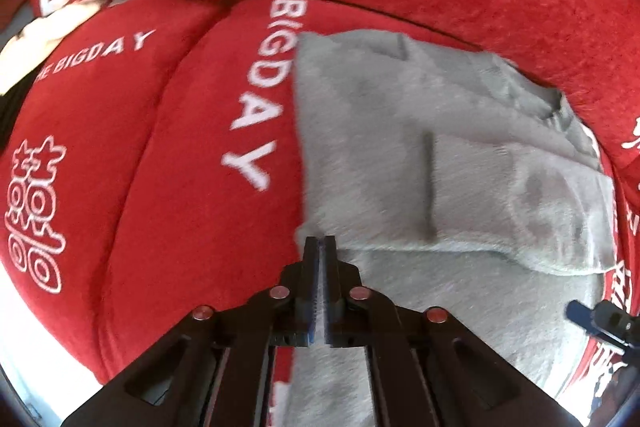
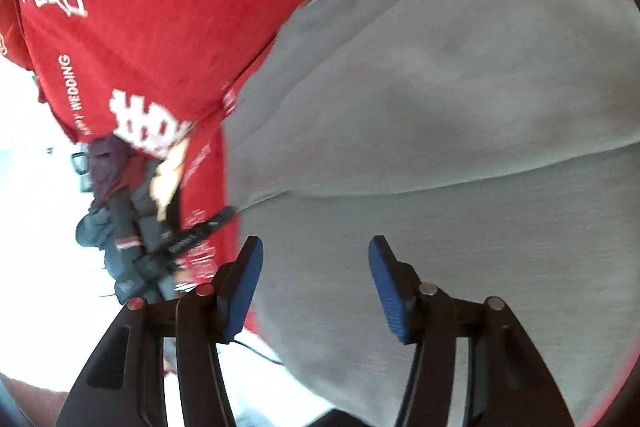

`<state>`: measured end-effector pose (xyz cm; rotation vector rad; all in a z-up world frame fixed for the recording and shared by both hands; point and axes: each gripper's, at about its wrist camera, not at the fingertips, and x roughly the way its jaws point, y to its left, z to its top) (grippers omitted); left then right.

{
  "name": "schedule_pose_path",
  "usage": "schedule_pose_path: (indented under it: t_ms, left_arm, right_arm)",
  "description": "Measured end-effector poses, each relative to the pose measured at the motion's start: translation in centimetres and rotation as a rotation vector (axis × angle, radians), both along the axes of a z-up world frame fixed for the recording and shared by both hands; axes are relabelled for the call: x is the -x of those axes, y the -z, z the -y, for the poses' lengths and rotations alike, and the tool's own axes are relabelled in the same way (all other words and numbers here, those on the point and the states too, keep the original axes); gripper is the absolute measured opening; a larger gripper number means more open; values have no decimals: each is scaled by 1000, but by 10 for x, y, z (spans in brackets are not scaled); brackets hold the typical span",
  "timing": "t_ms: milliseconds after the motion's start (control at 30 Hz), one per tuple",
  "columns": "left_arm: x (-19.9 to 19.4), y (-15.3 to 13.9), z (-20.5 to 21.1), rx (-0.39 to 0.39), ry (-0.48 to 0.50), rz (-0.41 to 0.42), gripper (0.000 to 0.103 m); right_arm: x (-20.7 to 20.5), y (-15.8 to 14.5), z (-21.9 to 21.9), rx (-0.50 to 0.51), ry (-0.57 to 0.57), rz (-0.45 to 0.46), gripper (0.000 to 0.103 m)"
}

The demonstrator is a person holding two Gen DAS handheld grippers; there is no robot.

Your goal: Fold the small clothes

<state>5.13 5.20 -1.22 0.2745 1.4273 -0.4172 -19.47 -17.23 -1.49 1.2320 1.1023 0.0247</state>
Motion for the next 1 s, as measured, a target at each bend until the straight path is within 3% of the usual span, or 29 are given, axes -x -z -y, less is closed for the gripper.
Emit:
schedule_pose_path:
  t_ms: [67,133,267,400,433,467,500,533,633,767,900,1000]
  left_arm:
    - [0,-1,-14,-43,-43,29,103]
    - [2,-5,-22,-42,-50,59,103]
    - [4,0,-43,-61,-68,24,103]
    - [9,5,-66,-94,-66,26,103]
    - [10,7,-73,-110,-72,29,103]
    - [10,8,-78,-117,-77,28,103]
    - [11,9,-82,-119,-82,26,103]
    - [12,10,-87,-121,-89,25,103]
    - [17,12,-96,-126,-92,33,103]
    - [23,26,-102,-112,-92,-14,103]
    - [26,18,-105,-82,-96,-3,103]
    - [28,10,-105,-62,-75,-3,103]
  right_arm:
    - [-27,16,-25,-84,2,16,60]
    - [-49,30,-44,-141,9,17,60]
    - [-88,57,-78,-236,39,4,60]
    - [-113,64,-96,-250,75,15,56]
    - [-120,65,-98,-245,83,13,47]
    - [-123,67,-100,-250,87,7,23]
    - [-126,69,-101,-260,89,-1,8]
    - [-131,70,-104,-269,85,-5,6]
    - [-140,55,-113,-183,23,36,6]
    - [-143,65,-132,-131,-55,-29,6]
    - [-138,56,-141,-80,-85,-34,7]
    - [-128,44,-142,-53,-160,-69,21]
